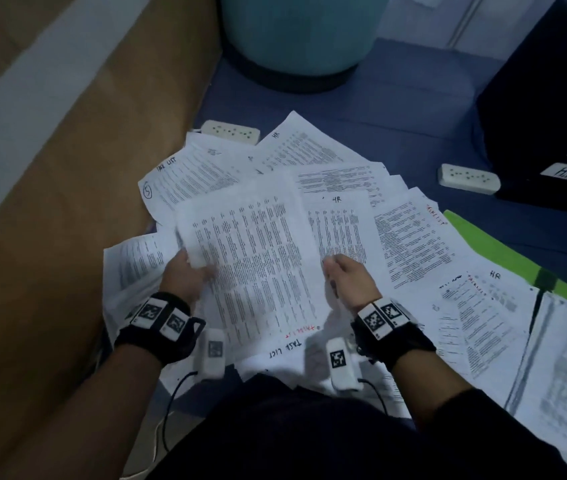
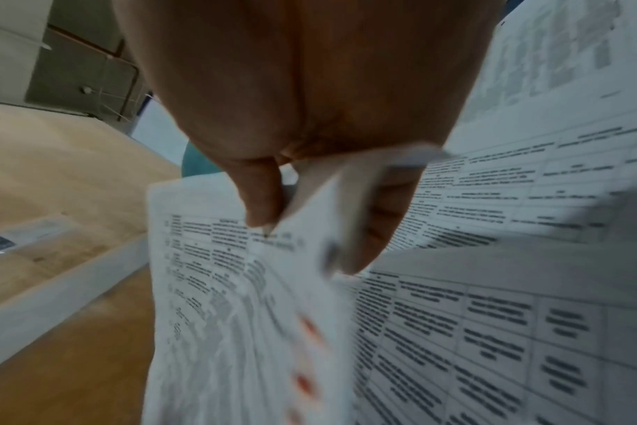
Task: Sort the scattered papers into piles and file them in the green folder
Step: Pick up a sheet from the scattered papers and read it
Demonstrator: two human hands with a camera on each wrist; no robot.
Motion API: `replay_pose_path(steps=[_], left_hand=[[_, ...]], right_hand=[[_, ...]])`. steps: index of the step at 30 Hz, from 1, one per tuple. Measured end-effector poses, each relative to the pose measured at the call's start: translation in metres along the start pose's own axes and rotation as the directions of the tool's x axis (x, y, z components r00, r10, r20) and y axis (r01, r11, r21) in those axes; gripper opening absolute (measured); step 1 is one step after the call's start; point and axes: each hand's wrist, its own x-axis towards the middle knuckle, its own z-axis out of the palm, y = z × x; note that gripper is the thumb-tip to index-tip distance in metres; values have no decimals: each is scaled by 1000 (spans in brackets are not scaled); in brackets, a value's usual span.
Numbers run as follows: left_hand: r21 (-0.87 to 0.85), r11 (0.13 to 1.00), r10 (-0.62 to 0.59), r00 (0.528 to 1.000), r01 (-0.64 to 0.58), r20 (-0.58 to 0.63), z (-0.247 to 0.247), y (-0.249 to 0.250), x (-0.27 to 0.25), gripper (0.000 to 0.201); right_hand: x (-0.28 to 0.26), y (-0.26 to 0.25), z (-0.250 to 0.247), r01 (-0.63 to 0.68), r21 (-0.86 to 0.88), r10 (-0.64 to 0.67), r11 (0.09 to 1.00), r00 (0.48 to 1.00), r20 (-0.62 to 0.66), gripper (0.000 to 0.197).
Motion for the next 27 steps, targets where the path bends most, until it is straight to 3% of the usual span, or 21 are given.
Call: replay_pose_path(steps=[2, 5, 8, 11, 16, 18, 20, 24, 27], left_hand=[[39, 999, 28, 1000, -27, -13, -7, -6, 5, 30], [63, 995, 76, 997, -75, -22, -9, -8, 4, 30], [45, 993, 109, 994, -108, -20, -12, -11, 5, 32], [32, 994, 102, 994, -101, -32, -18, -20, 10, 30], [-49, 995, 89, 996, -89, 13, -9, -12, 2, 29], [-81, 993, 93, 995, -90, 35, -1, -8, -1, 28], [-100, 991, 92, 994, -87, 54, 8, -3, -3, 28], [-112, 991, 86, 995, -79, 57, 27, 8, -1, 19], [-60, 990, 123, 992, -124, -14, 35, 13, 0, 12]], right_hand=[[9, 11, 7, -73, -166, 58, 983, 994, -93, 29], [13, 16, 23, -141, -420, 112, 897, 989, -93, 29], [12, 16, 35, -147, -406, 136, 902, 989, -55, 26], [9, 11, 31, -105, -419, 67, 902, 992, -104, 21], [13, 12, -8, 4, -149, -36, 989, 977, -209, 21], [13, 13, -23, 44, 38, -35, 998, 977, -211, 25], [10, 13, -32, 64, 217, -25, 974, 984, -179, 22], [2, 8, -30, 83, 319, -61, 944, 995, -77, 21], [0, 8, -22, 37, 530, -16, 847, 999, -44, 27]])
